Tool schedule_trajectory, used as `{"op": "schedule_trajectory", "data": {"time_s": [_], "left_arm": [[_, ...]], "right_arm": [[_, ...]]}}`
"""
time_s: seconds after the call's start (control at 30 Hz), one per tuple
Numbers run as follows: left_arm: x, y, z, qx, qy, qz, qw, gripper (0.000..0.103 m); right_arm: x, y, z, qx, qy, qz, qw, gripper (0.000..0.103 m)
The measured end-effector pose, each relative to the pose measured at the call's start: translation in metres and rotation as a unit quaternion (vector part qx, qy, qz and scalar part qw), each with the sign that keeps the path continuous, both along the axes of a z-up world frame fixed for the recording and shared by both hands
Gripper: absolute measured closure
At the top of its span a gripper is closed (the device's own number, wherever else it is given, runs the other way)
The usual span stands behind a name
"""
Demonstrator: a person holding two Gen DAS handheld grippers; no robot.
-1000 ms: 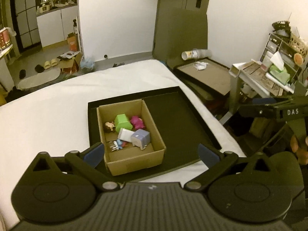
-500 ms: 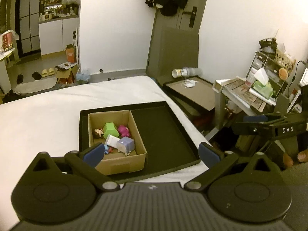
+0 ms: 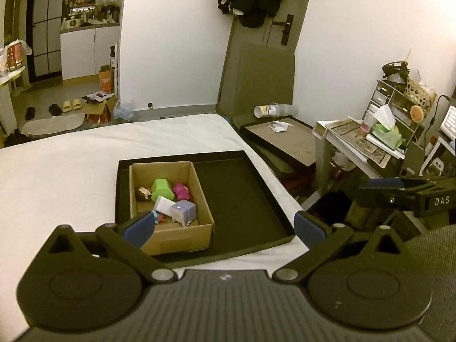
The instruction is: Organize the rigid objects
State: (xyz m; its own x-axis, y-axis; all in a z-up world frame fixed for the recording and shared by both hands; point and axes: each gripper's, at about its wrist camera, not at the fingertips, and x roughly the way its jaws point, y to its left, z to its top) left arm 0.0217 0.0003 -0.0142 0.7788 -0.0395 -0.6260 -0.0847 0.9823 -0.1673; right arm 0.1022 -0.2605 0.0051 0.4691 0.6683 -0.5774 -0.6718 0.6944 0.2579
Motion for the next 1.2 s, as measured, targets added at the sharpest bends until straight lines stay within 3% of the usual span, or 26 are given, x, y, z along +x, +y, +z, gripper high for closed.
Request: {"op": "schedule_trajectory", "data": {"time_s": [1.2], "left_arm": [[-0.003, -0.006, -0.007, 0.006, 0.001, 0.024, 0.9997, 0.000]], "right_arm": [[-0.023, 0.008, 0.000, 0.012, 0.009, 0.020, 1.000, 0.000]]}}
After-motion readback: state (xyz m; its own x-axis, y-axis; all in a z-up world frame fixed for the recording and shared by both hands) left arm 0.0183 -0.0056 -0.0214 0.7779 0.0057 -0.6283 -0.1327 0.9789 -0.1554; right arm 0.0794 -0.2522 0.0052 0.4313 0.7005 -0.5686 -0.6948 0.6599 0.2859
